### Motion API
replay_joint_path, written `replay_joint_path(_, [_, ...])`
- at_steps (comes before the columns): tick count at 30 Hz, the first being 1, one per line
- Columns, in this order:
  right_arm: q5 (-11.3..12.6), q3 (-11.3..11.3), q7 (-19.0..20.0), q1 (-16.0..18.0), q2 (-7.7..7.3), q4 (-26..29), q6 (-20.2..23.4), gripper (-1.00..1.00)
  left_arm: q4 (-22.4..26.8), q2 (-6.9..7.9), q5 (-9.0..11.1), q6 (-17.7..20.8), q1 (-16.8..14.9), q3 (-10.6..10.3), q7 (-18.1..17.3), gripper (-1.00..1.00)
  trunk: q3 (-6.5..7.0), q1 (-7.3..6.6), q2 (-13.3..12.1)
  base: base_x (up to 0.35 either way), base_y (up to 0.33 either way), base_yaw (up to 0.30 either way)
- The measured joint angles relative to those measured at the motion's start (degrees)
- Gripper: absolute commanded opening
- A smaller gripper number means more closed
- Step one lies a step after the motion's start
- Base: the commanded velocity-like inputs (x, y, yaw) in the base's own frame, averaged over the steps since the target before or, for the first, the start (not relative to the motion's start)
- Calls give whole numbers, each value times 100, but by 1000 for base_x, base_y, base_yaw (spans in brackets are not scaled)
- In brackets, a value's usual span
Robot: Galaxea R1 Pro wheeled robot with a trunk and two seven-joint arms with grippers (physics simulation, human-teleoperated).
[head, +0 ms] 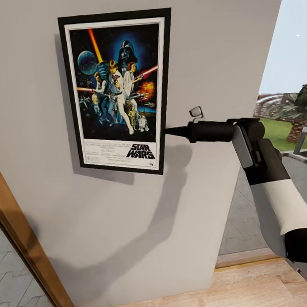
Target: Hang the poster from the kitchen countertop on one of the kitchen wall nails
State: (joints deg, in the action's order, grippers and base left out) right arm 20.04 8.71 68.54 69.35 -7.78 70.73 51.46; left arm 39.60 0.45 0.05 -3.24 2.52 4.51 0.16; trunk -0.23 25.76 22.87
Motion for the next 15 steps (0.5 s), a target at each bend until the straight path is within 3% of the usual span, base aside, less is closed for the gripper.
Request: replay_joint_path(15, [-9,-1,395,-85,-8,34,-42,-100,0,0,-5,0,0,0,4,100,0,0,0,0,0,0])
